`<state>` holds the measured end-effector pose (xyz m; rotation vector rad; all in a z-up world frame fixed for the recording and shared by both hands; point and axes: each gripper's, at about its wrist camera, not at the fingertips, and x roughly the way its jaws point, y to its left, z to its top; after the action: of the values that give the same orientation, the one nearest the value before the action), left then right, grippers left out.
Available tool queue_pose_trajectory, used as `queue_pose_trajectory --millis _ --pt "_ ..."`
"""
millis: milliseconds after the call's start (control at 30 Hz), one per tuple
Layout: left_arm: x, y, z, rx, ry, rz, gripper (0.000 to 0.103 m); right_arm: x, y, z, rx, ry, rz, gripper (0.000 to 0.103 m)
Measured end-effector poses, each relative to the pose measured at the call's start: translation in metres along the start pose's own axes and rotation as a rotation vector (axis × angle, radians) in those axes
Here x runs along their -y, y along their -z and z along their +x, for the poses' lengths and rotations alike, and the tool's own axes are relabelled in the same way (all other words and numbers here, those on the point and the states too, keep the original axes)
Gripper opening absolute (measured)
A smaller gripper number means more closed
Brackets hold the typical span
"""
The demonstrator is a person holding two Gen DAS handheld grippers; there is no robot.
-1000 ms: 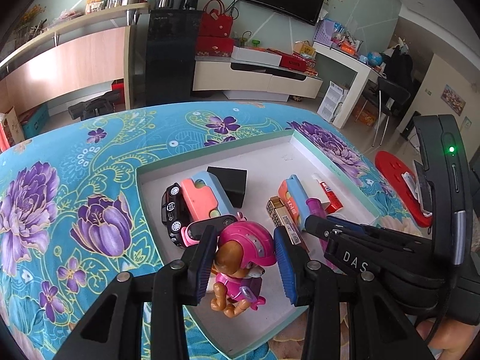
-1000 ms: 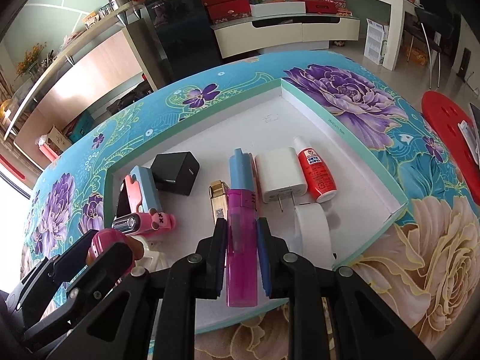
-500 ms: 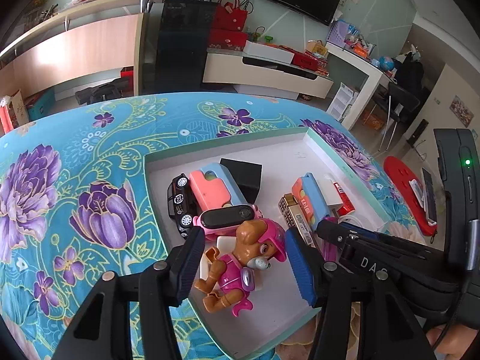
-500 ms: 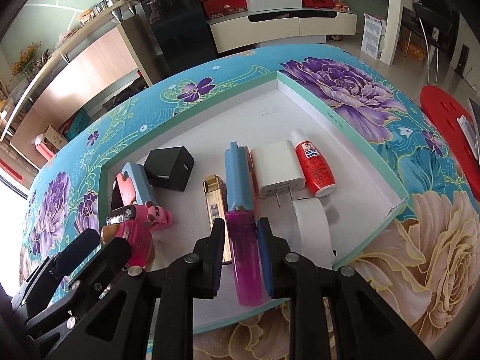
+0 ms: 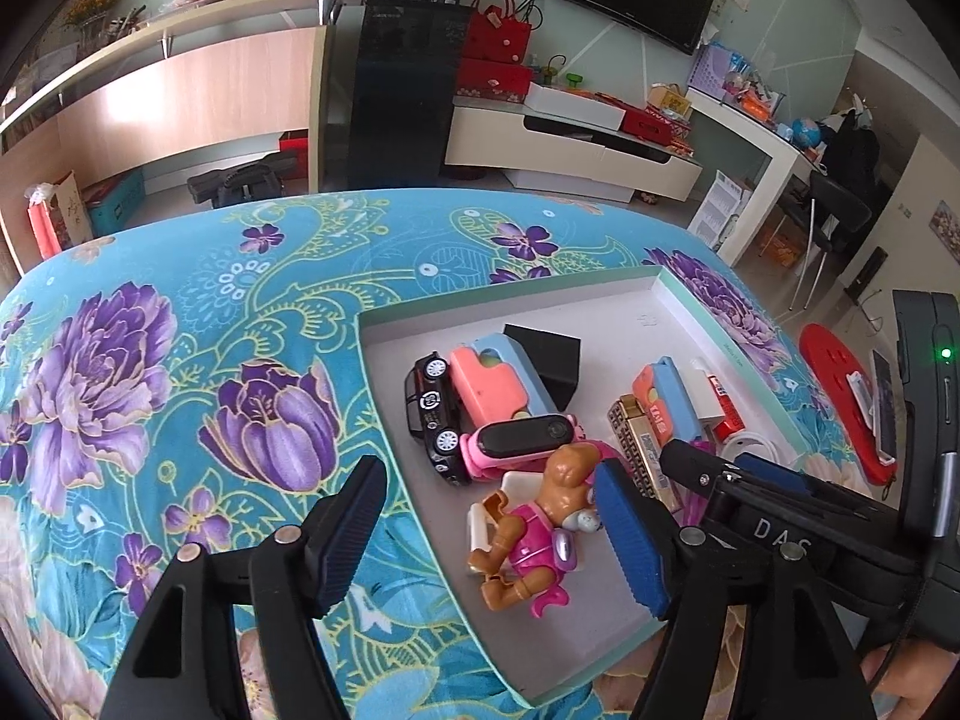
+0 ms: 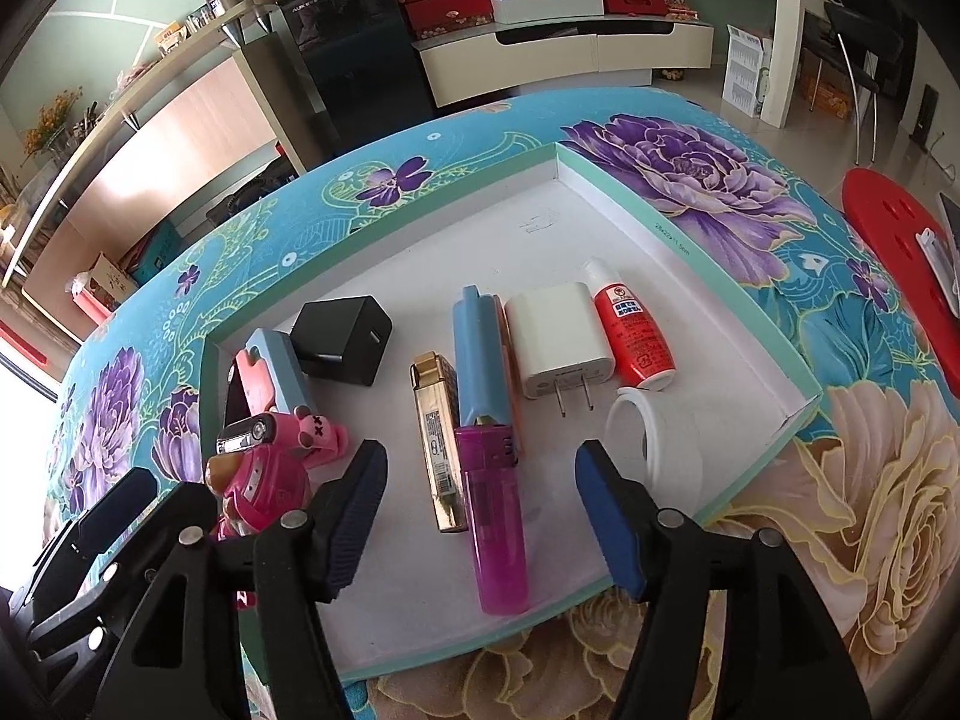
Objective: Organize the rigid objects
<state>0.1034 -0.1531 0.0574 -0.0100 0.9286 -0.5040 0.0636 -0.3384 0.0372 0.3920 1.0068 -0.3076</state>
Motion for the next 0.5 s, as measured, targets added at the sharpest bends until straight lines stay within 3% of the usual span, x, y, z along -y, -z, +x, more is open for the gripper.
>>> queue_pose_trajectory --millis 200,433,500 --pt "-0.016 -0.002 -0.01 0.018 -0.086 -0.033 0.08 -0.002 0.0 0.0 -0.003 0.006 0.001 0.067" --pt "-0.039 0.009 -0.02 0.04 -0.195 -0.087 0.102 -0.012 0.004 -0.006 0.005 0.002 -0.027 0.073" --pt "-0.047 0.015 -0.022 0.037 -0.222 -0.112 0.103 -0.016 0.006 -0.008 0.005 0.0 -0.04 0.073"
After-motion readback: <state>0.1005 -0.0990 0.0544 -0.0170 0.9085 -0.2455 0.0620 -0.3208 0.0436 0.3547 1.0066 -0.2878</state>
